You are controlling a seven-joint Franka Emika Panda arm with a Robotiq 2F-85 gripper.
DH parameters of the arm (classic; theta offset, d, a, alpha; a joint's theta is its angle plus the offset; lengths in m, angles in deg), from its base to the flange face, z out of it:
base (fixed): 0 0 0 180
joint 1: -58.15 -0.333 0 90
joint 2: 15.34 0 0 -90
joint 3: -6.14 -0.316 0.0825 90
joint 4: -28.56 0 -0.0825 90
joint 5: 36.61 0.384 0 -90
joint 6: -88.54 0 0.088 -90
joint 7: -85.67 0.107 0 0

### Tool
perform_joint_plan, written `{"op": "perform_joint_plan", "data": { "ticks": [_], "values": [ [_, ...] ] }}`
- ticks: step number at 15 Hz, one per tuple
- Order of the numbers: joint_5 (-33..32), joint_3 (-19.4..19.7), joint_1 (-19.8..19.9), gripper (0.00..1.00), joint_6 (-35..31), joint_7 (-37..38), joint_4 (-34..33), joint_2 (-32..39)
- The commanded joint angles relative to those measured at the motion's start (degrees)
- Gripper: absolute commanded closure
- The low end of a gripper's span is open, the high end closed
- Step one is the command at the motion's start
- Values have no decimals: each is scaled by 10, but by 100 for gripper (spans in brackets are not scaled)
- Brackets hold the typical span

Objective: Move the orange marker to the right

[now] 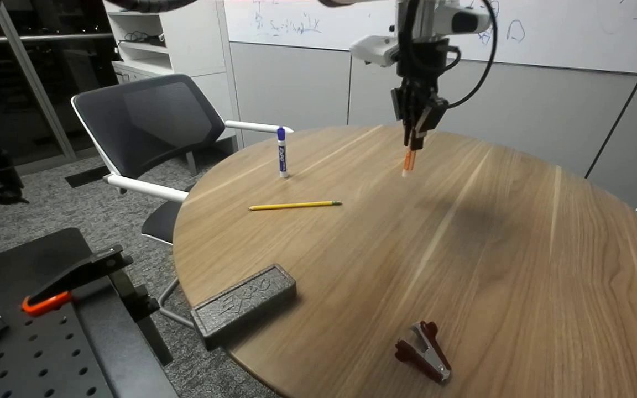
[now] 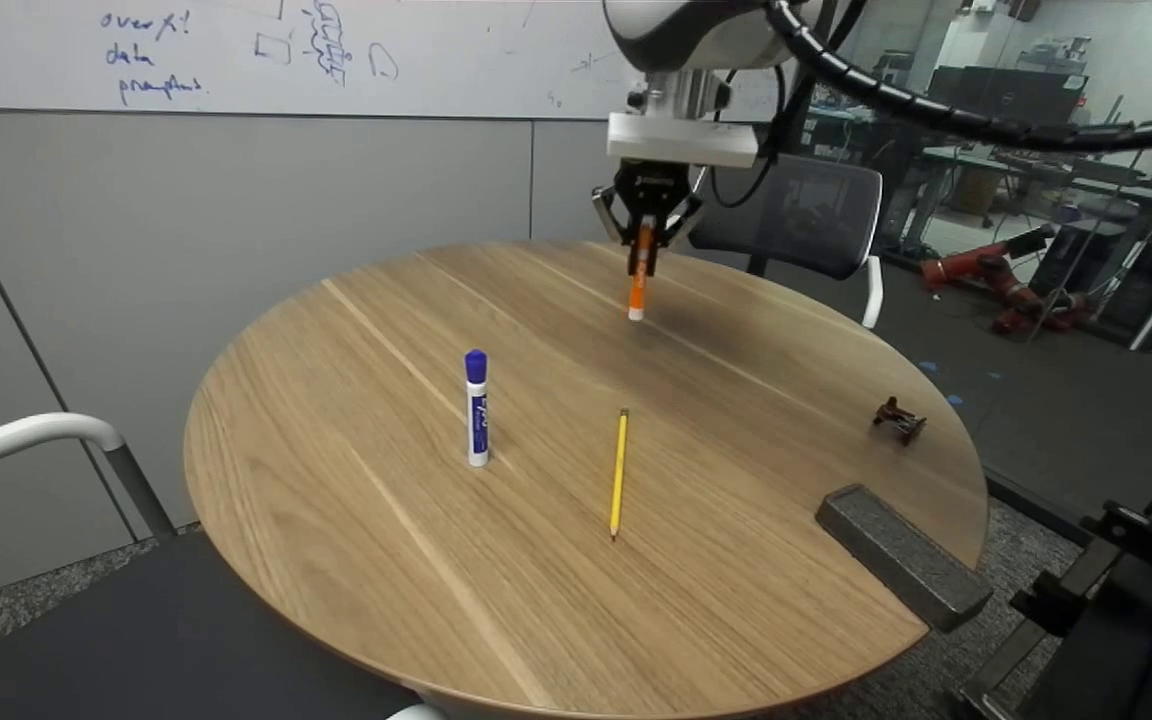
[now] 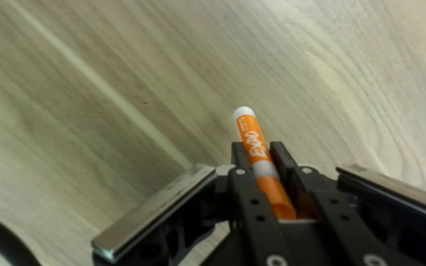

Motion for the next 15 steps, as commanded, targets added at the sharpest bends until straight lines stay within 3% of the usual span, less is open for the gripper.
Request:
{"op": "perform_joint_plan", "data": {
  "ticks": [1,7,15],
  "values": [
    [-20,14,32,95,82,-67,21,-39],
    [-35,11,67,95,86,-172,-6,-20],
    [-18,15,146,95,33,-134,-6,21]
  ]
}}
